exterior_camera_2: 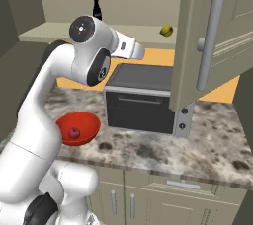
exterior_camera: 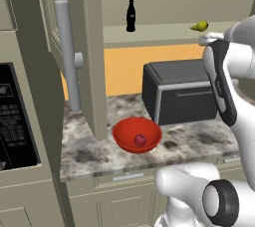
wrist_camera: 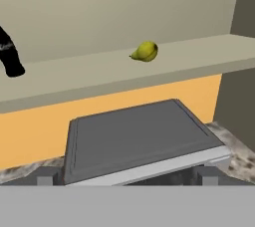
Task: Open the cabinet. Pick the apple and pear from the cabinet and place them into the bowl. Then close the cabinet.
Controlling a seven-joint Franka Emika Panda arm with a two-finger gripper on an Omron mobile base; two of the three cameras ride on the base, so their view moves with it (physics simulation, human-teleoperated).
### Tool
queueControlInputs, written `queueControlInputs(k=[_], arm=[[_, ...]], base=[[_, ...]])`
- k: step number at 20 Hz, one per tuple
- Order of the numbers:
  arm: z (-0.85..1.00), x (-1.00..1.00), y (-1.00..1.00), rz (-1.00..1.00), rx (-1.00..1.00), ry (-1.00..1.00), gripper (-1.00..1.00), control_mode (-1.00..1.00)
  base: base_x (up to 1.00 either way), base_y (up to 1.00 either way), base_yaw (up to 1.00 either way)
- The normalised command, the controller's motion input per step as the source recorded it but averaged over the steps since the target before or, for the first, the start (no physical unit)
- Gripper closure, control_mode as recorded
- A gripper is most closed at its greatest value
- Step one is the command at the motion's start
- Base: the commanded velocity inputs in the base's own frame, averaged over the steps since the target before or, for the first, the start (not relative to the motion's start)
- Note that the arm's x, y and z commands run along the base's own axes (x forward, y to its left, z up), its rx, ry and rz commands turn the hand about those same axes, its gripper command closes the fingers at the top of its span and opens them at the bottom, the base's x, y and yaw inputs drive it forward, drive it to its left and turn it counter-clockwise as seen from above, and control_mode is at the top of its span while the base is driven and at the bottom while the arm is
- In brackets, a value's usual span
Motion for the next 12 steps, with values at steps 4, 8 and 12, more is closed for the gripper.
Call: queueControlInputs(k=[4, 8, 12], arm=[[0.03, 0.46, -0.09, 0.0, 0.0, 0.0, -1.0, -1.0], [0.05, 0.53, -0.25, 0.0, 0.0, 0.0, -1.0, -1.0], [0.03, 0.57, -0.29, 0.0, 0.0, 0.0, -1.0, -1.0]], base=[[0.0, 0.0, 0.0], [0.0, 0.0, 0.0], [0.0, 0.0, 0.0]])
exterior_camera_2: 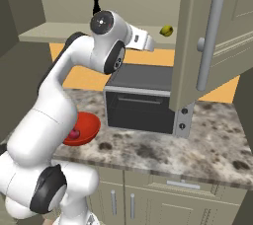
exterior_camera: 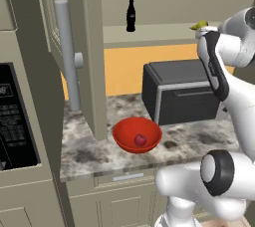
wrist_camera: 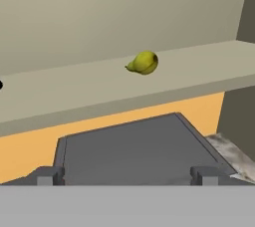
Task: Open the cabinet. Pick the apple and pear from the cabinet and place them into the bowl. Then close the cabinet.
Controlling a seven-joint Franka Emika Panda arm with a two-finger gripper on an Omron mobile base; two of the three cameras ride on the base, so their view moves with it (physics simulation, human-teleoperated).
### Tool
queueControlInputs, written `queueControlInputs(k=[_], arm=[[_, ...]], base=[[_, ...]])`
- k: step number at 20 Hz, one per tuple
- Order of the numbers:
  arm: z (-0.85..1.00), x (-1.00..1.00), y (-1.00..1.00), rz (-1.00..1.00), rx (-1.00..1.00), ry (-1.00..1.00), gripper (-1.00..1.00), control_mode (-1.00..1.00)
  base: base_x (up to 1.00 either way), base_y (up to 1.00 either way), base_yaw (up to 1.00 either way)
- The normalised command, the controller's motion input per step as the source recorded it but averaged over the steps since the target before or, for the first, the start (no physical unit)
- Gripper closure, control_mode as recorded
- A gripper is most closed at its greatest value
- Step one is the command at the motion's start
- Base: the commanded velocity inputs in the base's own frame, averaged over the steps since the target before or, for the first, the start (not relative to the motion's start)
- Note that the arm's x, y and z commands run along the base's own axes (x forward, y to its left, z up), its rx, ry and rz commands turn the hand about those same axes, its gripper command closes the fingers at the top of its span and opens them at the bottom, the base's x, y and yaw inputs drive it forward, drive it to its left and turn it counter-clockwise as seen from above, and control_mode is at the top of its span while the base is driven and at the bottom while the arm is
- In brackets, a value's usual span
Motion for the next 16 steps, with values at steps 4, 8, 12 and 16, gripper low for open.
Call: queueControlInputs(k=[4, 8, 12, 16], arm=[[0.04, 0.52, -0.31, 0.0, 0.0, 0.0, -1.0, -1.0], [0.04, 0.43, -0.34, 0.0, 0.0, 0.0, -1.0, -1.0], [0.01, 0.51, -0.33, 0.0, 0.0, 0.0, -1.0, -1.0], [0.0, 0.53, -0.3, 0.0, 0.0, 0.0, -1.0, -1.0]], base=[[0.0, 0.0, 0.0], [0.0, 0.0, 0.0], [0.0, 0.0, 0.0], [0.0, 0.0, 0.0]])
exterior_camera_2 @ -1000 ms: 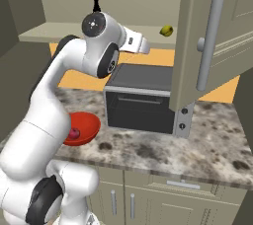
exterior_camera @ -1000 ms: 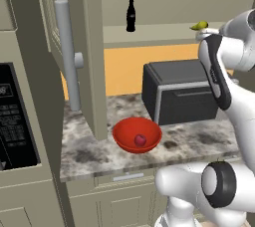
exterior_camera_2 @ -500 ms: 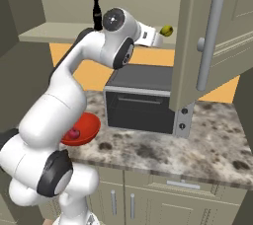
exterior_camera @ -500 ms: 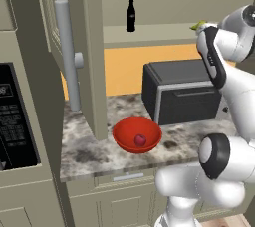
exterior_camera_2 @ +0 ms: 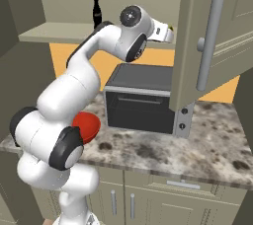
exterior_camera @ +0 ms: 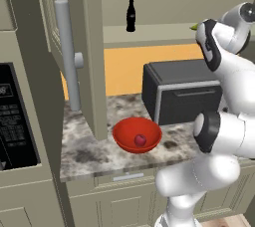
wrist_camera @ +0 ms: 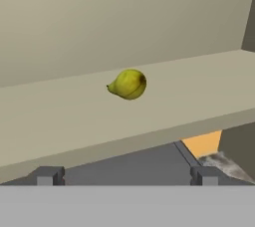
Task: Open the cabinet. Pick the apple and pear from the cabinet and place them into the bowl. Then close the cabinet.
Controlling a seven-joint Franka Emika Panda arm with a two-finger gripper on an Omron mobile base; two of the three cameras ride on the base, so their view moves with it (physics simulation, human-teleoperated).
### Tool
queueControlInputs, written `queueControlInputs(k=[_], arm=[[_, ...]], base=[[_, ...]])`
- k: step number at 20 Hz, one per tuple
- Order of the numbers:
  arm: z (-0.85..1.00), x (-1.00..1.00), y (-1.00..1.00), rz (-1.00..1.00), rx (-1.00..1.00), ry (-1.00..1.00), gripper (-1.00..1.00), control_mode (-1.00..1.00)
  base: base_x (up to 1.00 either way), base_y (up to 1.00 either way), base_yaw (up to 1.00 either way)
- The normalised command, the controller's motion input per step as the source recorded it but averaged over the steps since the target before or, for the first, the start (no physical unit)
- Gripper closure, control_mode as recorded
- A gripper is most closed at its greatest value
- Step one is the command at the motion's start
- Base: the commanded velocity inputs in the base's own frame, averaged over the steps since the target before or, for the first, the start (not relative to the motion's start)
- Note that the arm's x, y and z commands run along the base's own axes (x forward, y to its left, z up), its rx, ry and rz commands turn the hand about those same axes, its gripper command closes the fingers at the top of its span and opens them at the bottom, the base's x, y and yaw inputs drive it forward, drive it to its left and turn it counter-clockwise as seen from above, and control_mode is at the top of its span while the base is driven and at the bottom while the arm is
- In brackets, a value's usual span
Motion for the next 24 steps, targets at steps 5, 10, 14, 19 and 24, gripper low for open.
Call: queueControlInputs(k=[5, 10, 14, 19, 24], arm=[[0.0, 0.47, -0.16, 0.0, 0.0, 0.0, -1.0, -1.0], [0.0, 0.38, -0.01, 0.0, 0.0, 0.0, -1.0, -1.0], [0.0, 0.35, 0.0, 0.0, 0.0, 0.0, -1.0, -1.0], [-0.02, 0.29, -0.17, 0.0, 0.0, 0.0, -1.0, -1.0], [-0.11, 0.28, -0.17, 0.0, 0.0, 0.0, -1.0, -1.0]], base=[[0.0, 0.0, 0.0], [0.0, 0.0, 0.0], [0.0, 0.0, 0.0], [0.0, 0.0, 0.0], [0.0, 0.0, 0.0]])
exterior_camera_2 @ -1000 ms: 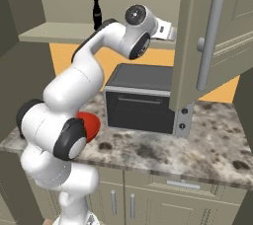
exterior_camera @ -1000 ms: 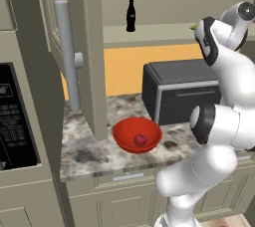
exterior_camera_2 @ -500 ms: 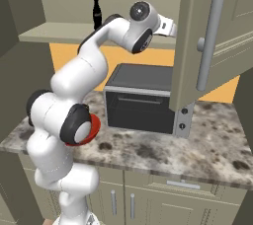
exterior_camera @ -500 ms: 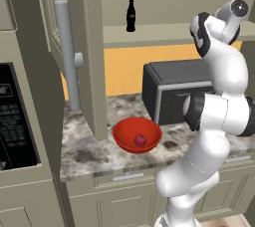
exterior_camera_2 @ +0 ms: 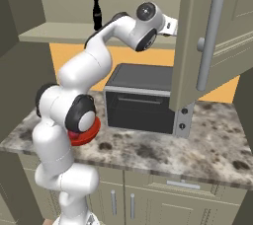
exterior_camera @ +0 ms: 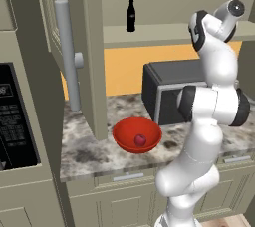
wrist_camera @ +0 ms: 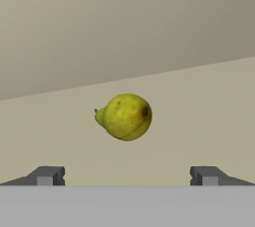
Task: Open the cabinet. Pick the apple and pear from the cabinet and place them into the bowl. Then close the cabinet.
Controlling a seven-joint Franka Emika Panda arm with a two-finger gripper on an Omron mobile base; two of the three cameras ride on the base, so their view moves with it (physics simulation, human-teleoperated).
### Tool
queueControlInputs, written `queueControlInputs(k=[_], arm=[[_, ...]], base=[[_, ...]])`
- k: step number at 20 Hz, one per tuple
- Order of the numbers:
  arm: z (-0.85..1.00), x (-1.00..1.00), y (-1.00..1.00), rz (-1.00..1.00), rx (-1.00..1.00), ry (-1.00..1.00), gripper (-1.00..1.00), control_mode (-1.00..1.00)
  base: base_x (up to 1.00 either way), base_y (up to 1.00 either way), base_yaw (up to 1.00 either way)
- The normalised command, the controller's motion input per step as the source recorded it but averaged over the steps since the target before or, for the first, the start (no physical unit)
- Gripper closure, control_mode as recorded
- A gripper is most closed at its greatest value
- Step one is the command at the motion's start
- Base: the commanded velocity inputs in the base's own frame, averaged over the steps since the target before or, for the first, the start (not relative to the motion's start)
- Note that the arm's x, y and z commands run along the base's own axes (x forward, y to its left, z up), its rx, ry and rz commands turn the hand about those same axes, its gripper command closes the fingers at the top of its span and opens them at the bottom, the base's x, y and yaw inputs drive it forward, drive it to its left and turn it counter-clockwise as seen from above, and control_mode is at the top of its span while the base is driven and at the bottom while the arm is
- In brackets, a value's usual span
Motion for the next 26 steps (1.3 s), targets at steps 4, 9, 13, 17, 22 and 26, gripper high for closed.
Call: queueControlInputs(k=[4, 9, 13, 17, 22, 26], arm=[[-0.04, 0.33, -0.07, 0.0, 0.0, 0.0, -1.0, -1.0], [0.0, 0.37, -0.07, 0.0, 0.0, 0.0, -1.0, -1.0], [0.0, 0.36, -0.08, 0.0, 0.0, 0.0, -1.0, -1.0], [0.0, 0.25, -0.05, 0.0, 0.0, 0.04, -1.0, -1.0], [0.0, 0.19, -0.04, 0.0, 0.0, 0.07, -1.0, -1.0], [-0.03, 0.21, 0.0, 0.0, 0.0, 0.04, -1.0, -1.0]], base=[[0.0, 0.0, 0.0], [0.0, 0.0, 0.0], [0.0, 0.0, 0.0], [0.0, 0.0, 0.0], [0.0, 0.0, 0.0], [0.0, 0.0, 0.0]])
